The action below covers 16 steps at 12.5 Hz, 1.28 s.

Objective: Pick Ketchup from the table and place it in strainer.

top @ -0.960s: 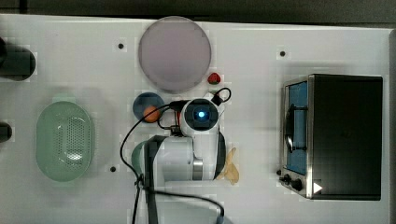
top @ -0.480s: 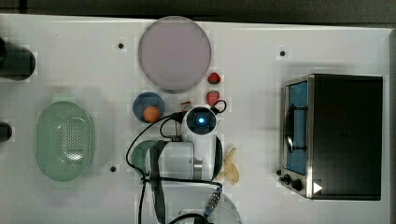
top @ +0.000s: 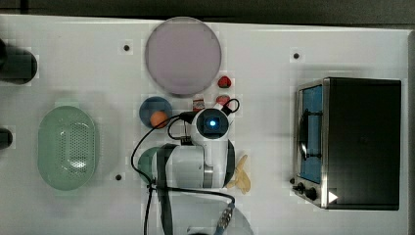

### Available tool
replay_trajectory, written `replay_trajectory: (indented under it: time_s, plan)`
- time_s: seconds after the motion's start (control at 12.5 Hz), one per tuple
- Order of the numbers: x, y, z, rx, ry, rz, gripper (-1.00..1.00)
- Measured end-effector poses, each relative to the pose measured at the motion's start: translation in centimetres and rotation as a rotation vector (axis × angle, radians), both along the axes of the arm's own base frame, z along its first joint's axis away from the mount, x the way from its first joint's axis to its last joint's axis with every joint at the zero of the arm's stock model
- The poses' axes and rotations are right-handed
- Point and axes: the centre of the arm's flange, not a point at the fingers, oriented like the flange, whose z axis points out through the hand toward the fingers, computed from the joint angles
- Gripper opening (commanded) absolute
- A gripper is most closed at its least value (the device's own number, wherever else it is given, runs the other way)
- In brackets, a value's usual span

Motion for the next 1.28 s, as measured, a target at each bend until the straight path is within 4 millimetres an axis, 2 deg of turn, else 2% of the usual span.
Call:
replay_trajectory:
  time_s: [0.08, 0.24, 0.4, 0.56, 0.72, 0.8, 0.88, 0.96, 1.04, 1.28]
  plan:
    - [0.1, -0.2, 1.3, -0.004, 0.007, -0.002, 0.24]
    - [0.5, -0.2, 5.9, -0.018, 0.052, 0.01, 0.24]
    - [1.7, -0.2, 12.4, -0.034, 0.033, 0.019, 0.24]
    - [2.5, 0.3, 19.8, -0.039, 0.016, 0.013, 0.24]
    - [3.4, 1.6, 26.3, -0.049, -0.02, 0.009, 0.24]
    - [3.8, 2.6, 28.9, -0.053, -0.05, 0.001, 0.24]
    - [4.1, 3.8, 30.7, -0.05, -0.081, -0.005, 0.24]
    - [4.2, 5.4, 31.7, -0.044, -0.101, -0.005, 0.24]
    - [3.9, 7.3, 31.8, -0.048, -0.103, 0.002, 0.24]
    - [2.0, 14.9, 29.3, -0.074, -0.049, 0.018, 0.24]
